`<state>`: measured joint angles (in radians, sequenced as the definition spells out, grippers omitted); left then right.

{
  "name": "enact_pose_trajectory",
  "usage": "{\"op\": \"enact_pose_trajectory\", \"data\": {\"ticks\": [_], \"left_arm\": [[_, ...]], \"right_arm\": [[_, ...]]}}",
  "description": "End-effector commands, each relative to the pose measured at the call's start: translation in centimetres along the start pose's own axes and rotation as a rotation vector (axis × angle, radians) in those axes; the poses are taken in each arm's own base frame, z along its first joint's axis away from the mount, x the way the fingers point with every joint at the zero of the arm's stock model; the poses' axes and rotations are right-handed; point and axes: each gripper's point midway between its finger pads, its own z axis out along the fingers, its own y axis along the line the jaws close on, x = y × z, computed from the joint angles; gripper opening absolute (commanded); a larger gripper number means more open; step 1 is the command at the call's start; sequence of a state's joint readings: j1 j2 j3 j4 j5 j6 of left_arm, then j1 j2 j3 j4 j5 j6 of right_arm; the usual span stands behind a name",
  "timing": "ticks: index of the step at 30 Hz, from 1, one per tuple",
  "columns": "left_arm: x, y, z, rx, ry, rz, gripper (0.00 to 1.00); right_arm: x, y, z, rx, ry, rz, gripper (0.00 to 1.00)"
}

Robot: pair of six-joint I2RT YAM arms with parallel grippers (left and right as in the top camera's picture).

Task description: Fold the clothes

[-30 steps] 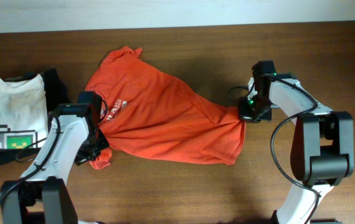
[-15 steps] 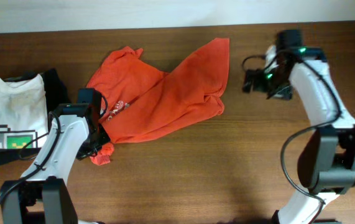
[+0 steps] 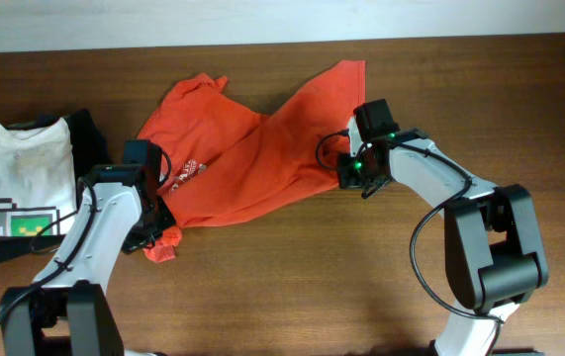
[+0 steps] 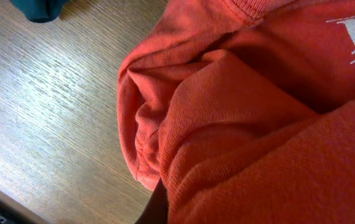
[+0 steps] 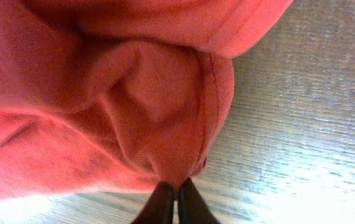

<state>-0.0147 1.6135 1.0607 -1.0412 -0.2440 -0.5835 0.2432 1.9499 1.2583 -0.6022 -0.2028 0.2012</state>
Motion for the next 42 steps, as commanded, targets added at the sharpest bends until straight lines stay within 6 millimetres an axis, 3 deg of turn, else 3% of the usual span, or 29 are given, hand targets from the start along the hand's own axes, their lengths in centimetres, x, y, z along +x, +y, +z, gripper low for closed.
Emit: {"op": "enact_pose_trajectory", "data": {"ticks": [1, 2, 4, 6, 11, 14, 15, 17, 21, 24, 27, 31, 32, 34, 36, 38, 39, 40, 41, 42], "left_arm": [[-0.1, 0.2, -0.3, 0.0, -0.013, 0.008, 0.0], [-0.1, 0.2, -0.3, 0.0, -0.013, 0.022, 0.0], [0.2, 0.2, -0.3, 0.003, 0.003, 0.033, 0.01], [1.6, -0.7, -0.4, 0.06, 0.068, 0.073, 0.09], [3.8, -1.8, -0.8, 0.097, 0.141, 0.146, 0.13], [4.6, -2.4, -0.9, 0.092, 0.145, 0.188, 0.14], [5.0, -2.5, -0.8, 0.089, 0.148, 0.201, 0.19], [5.5, -3.1, -0.5, 0.091, 0.141, 0.226, 0.43], [5.3, -4.1, -0.3, 0.126, 0.121, 0.231, 0.59], [5.5, -4.3, -0.4, 0.142, 0.135, 0.231, 0.59], [6.0, -4.4, -0.3, 0.141, 0.145, 0.244, 0.44], [7.1, -4.8, 0.1, 0.133, 0.151, 0.283, 0.43], [6.9, -5.1, 0.1, 0.142, 0.137, 0.283, 0.36], [5.0, -6.6, 0.0, 0.186, 0.053, 0.27, 0.0], [2.1, -6.9, -0.8, 0.186, -0.048, 0.234, 0.0], [-3.3, -6.1, -3.3, 0.182, -0.193, 0.133, 0.0], [-4.9, -6.1, -3.9, 0.207, -0.233, 0.097, 0.0], [-6.3, -6.4, -4.1, 0.251, -0.263, 0.063, 0.16], [-6.3, -6.6, -3.9, 0.265, -0.256, 0.059, 0.47], [-5.9, -6.8, -3.8, 0.275, -0.234, 0.066, 0.6]], "right_arm": [[2.2, -3.8, -1.0, 0.173, 0.086, 0.038, 0.04], [2.8, -8.4, -4.9, 0.368, 0.134, 0.127, 0.04], [3.1, -12.2, -9.8, 0.499, 0.172, 0.216, 0.04], [4.2, -14.7, -12.9, 0.508, 0.23, 0.315, 0.04], [7.7, -16.6, -12.3, 0.53, 0.332, 0.366, 0.04], [8.1, -18.0, -12.9, 0.629, 0.332, 0.37, 0.04], [7.9, -18.6, -13.4, 0.678, 0.31, 0.405, 0.04], [7.7, -18.3, -13.2, 0.66, 0.3, 0.415, 0.04], [7.7, -17.9, -12.9, 0.634, 0.301, 0.419, 0.04], [7.7, -17.9, -12.9, 0.634, 0.301, 0.419, 0.04], [7.7, -17.9, -12.9, 0.634, 0.301, 0.419, 0.04], [7.6, -17.8, -12.8, 0.626, 0.298, 0.421, 0.04], [7.6, -17.8, -12.8, 0.626, 0.298, 0.421, 0.04], [7.6, -17.8, -12.8, 0.626, 0.299, 0.421, 0.04], [7.6, -17.8, -12.8, 0.626, 0.299, 0.421, 0.04], [7.6, -17.8, -12.8, 0.626, 0.298, 0.421, 0.04], [7.5, -17.8, -12.8, 0.625, 0.296, 0.421, 0.04], [7.5, -17.8, -12.8, 0.625, 0.295, 0.421, 0.05], [7.5, -17.8, -12.8, 0.625, 0.295, 0.421, 0.05], [7.5, -17.7, -12.7, 0.621, 0.296, 0.422, 0.05]]}}
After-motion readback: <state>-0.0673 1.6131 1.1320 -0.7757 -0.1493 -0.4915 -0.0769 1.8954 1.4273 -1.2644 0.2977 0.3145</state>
